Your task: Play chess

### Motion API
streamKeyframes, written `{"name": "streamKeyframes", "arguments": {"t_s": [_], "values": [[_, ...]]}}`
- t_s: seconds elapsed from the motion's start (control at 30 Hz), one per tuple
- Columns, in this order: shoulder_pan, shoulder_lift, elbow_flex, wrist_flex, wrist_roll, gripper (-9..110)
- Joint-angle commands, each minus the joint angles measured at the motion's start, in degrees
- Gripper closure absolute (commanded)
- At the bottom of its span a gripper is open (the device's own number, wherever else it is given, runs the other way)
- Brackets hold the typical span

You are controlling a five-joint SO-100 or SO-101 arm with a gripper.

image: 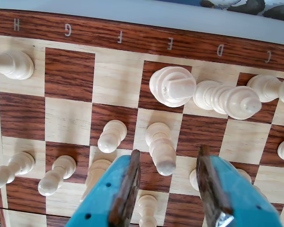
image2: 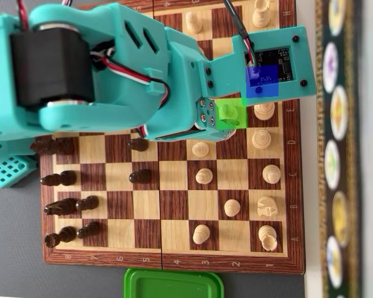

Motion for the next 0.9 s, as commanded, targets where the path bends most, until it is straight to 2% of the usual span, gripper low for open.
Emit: {"name": "streamKeyframes", "arguments": {"t_s": [0.0,0.23,0.87], "values": [[0.62,3.43,-2.37,-0.26,0.00,84],[1.14,3.78,-2.37,-0.26,0.18,84],[3.52,25.93,13.27,-0.70,0.26,84]]}}
